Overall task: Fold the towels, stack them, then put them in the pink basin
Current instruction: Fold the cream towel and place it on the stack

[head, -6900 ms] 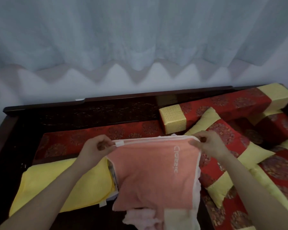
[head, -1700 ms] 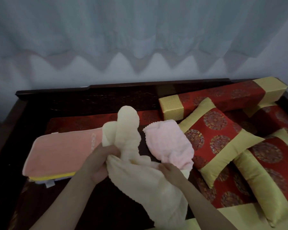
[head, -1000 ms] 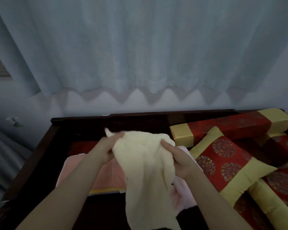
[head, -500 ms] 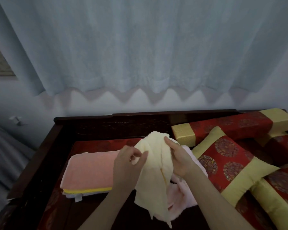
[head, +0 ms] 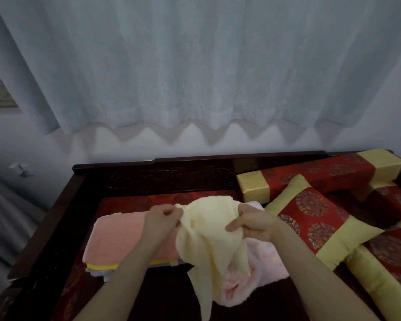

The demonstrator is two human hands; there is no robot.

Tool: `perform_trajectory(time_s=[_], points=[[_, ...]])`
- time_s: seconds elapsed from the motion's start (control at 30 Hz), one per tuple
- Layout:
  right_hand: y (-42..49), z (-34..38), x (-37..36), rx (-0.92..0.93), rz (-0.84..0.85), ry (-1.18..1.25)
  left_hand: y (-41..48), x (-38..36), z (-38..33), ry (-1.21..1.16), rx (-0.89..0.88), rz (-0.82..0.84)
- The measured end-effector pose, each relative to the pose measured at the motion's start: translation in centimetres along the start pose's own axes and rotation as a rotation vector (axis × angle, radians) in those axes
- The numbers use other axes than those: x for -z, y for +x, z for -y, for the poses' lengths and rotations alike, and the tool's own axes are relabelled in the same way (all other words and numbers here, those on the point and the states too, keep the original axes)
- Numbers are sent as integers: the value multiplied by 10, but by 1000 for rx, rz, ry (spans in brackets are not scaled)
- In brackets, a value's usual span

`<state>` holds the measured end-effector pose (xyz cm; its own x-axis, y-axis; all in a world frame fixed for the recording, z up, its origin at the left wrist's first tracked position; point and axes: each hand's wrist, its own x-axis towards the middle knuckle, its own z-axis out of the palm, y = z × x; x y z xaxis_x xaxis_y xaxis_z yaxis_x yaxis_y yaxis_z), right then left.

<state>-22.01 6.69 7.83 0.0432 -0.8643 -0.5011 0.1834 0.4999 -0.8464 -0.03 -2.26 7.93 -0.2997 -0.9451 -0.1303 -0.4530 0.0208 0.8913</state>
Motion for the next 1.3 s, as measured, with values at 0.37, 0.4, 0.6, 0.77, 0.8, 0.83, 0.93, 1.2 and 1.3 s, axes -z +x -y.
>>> perform_trajectory(time_s=[0.37, 0.4, 0.6, 0.77, 0.8, 0.83, 0.93, 1.2, 1.3], points=[[-17, 40, 49, 420, -695, 192, 23, 50, -2, -177, 299, 95], [-18, 45, 50, 442, -721, 171, 25, 50, -4, -75, 277, 151], [-19, 73, 60, 381, -616, 62, 28, 42, -8, 365, 292, 425], [-19, 87, 71, 451, -680, -59, 28, 42, -4, -104, 272, 411], [-19, 89, 72, 468, -717, -101, 29, 42, -5, -279, 265, 339], [-18, 90, 75, 484, -758, -124, 32, 43, -6, -448, 253, 280], [-19, 93, 87, 559, -894, -179, 37, 48, -12, -784, 150, 163], [-55, 95, 91, 581, -688, -167, 26, 69, -39, -517, -235, 9], [-86, 82, 82, 508, -603, -296, 5, 81, -36, -345, -267, 7]])
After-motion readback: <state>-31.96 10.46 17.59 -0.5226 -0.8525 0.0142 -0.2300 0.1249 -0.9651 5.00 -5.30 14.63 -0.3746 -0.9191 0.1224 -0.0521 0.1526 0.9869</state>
